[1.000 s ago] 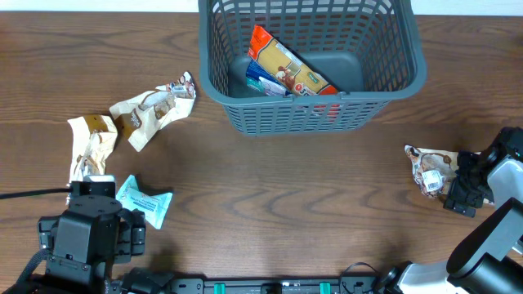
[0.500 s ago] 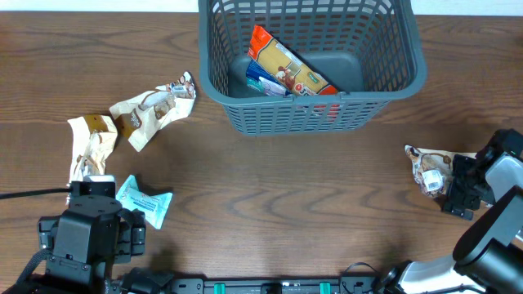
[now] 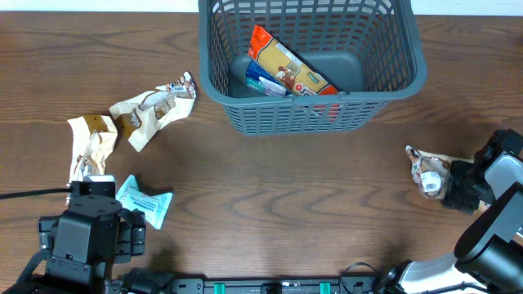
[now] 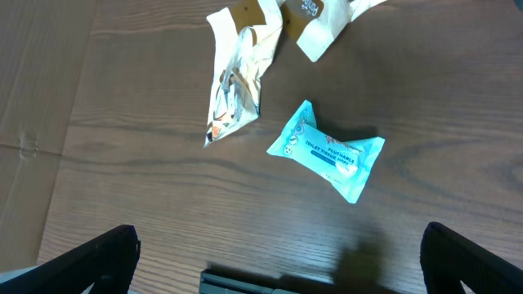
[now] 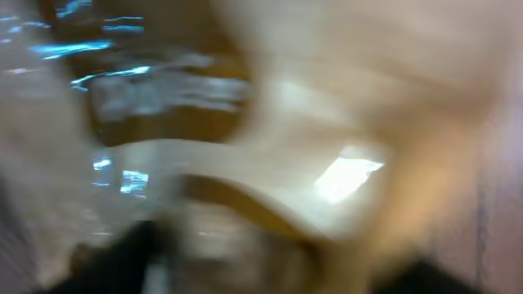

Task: Pack container
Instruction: 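Grasp the cream snack wrapper with the right gripper and lift, then carry the wrapper into the basket with the right gripper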

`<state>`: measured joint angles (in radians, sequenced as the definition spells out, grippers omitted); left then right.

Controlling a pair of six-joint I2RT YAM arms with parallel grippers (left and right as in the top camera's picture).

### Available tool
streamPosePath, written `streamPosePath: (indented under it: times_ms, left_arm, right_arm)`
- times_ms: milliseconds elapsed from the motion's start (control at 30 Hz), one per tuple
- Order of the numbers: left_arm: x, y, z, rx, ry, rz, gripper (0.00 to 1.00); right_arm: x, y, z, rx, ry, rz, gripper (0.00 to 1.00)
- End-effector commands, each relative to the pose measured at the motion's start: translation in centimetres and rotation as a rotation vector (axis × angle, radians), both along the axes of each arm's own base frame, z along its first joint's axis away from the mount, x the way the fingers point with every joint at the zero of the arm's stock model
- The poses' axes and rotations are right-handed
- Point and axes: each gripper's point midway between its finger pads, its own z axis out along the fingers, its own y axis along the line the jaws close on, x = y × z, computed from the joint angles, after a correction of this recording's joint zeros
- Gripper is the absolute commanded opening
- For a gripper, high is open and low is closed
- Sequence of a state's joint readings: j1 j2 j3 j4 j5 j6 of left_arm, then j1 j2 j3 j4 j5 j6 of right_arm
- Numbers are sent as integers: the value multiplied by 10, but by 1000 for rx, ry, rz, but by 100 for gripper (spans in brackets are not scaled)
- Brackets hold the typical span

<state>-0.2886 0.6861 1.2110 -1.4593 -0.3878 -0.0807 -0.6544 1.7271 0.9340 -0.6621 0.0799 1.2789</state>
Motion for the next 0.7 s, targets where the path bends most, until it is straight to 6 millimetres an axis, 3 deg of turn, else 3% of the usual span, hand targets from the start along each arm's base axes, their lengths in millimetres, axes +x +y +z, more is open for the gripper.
streamPosePath:
  times_ms: [0, 233, 400, 533, 667]
  left_arm:
    - [-1, 0, 5, -11, -15, 3, 99]
    - [-1, 0, 5, -11, -15, 3, 99]
    - [-1, 0, 5, -10, -16, 3, 99]
    - [-1, 0, 5, -11, -15, 3, 99]
    - [-1, 0, 5, -11, -15, 3, 99]
  right_arm:
    - [-7, -1, -5, 4, 32, -9, 1]
    - [-1, 4, -6, 33, -3, -38, 1]
    - [40, 14, 1, 121, -206, -4, 1]
    - [92, 11, 33, 137, -466, 64, 1]
    - [139, 2, 93, 95, -732, 149, 1]
